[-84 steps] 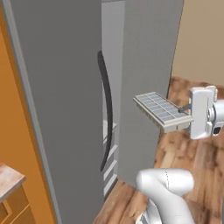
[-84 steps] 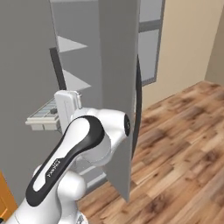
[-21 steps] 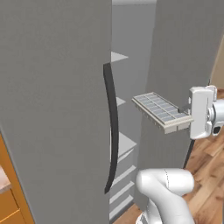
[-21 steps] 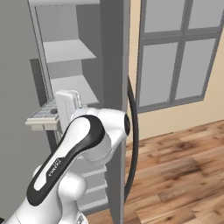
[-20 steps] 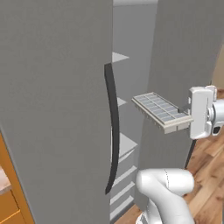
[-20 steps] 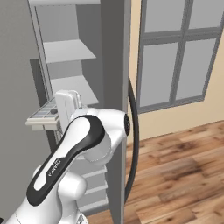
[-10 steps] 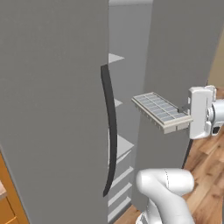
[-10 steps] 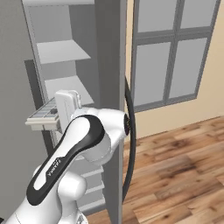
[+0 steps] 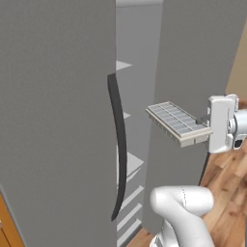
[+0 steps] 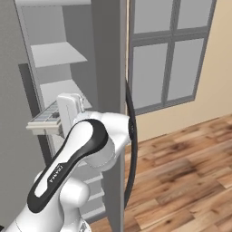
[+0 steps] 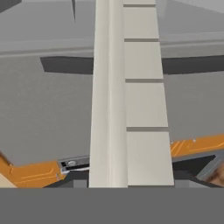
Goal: The ice cube tray has been filled with water. Take the tray and place it in the freezer to make ice. Close the freezer door after placing the tray.
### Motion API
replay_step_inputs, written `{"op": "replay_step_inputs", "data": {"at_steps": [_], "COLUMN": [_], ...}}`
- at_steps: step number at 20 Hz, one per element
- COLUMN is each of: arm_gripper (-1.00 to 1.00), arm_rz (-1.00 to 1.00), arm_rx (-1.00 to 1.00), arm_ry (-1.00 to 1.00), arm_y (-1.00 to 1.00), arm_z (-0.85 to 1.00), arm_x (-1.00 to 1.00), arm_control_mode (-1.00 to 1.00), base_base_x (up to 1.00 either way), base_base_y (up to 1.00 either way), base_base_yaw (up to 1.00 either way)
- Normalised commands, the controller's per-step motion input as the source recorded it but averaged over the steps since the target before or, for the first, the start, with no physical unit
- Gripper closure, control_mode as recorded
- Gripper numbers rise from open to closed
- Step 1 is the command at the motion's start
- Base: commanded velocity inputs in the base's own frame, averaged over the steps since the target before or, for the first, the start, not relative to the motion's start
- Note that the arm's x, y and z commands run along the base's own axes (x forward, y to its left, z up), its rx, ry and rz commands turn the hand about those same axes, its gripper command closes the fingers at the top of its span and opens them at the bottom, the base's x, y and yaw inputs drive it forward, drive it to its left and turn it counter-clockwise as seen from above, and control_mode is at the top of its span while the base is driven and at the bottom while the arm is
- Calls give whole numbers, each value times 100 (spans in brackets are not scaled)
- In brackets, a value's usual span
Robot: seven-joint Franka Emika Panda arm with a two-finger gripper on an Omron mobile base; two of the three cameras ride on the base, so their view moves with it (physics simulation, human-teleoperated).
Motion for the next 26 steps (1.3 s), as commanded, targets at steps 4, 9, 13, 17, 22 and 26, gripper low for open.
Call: {"op": "replay_step_inputs", "data": {"at_steps": [4, 9, 13, 17, 22, 26], "arm_gripper": [100, 100, 100, 100, 100, 100], "arm_rz": [-4, -5, -4, -6, -7, -6], "arm_rx": [-3, -4, -4, -3, 0, 0], "arm_ry": [-1, -3, -4, 0, 0, 0], "arm_y": [0, 0, 4, 17, 21, 23], "arm_z": [0, 2, 10, 26, 30, 29], "arm_x": [11, 3, 0, -2, 0, 0], "arm_control_mode": [-100, -100, -100, -100, -100, -100], "base_base_x": [15, 0, 0, 0, 0, 0], "base_base_y": [0, 0, 0, 0, 0, 0], "base_base_yaw": [-5, 0, 0, 0, 0, 0]}}
